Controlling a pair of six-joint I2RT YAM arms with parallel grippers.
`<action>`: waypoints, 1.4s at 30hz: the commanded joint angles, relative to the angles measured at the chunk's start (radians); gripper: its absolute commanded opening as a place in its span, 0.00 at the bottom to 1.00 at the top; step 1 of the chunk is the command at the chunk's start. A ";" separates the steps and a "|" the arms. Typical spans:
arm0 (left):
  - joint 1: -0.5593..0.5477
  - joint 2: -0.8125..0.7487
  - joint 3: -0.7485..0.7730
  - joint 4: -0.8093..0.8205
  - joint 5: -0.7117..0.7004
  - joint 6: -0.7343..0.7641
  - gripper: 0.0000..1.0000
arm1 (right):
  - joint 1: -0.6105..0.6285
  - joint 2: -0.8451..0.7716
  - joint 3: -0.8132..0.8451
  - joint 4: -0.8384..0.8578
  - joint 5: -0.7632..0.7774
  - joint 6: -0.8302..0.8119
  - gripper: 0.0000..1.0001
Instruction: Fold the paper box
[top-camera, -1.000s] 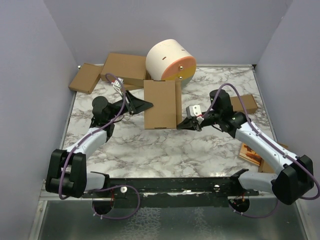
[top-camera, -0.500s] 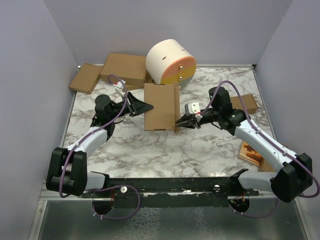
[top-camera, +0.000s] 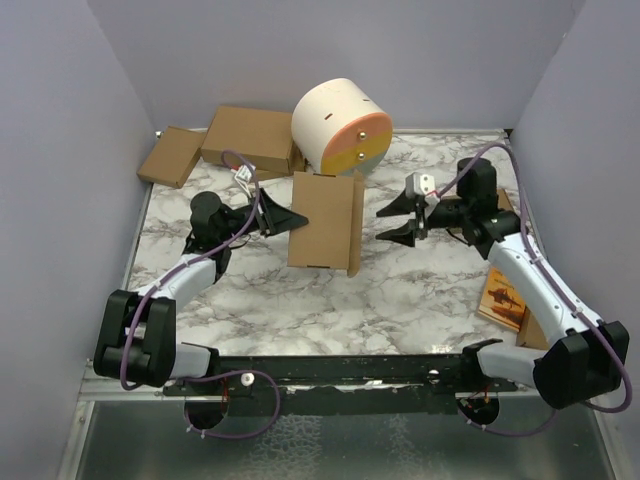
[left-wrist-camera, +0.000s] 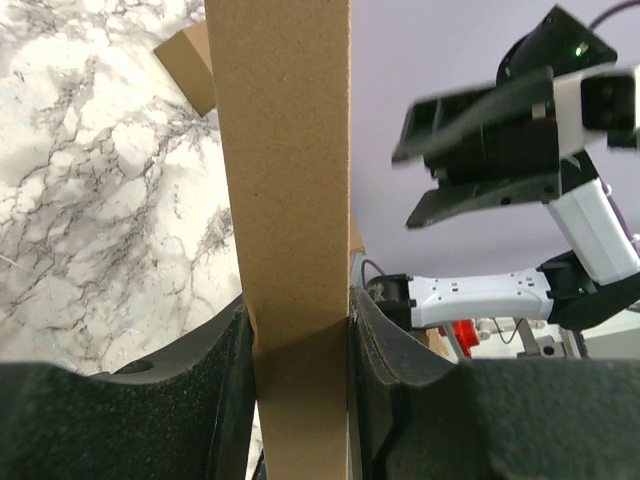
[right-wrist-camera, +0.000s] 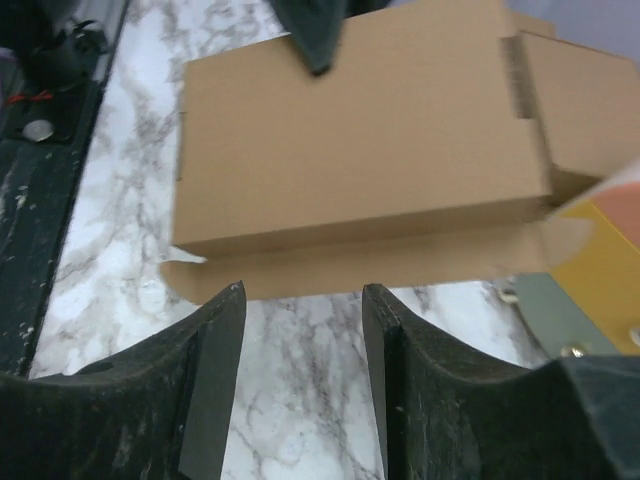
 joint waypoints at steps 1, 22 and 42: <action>0.001 0.012 -0.031 0.108 0.085 -0.002 0.02 | -0.117 -0.004 0.033 0.235 -0.060 0.380 0.58; -0.032 -0.181 -0.055 0.134 0.220 0.162 0.02 | -0.214 0.094 0.018 0.802 -0.347 1.064 0.58; -0.081 -0.164 -0.035 0.135 0.211 0.171 0.02 | -0.142 0.111 0.070 0.658 -0.268 0.925 0.28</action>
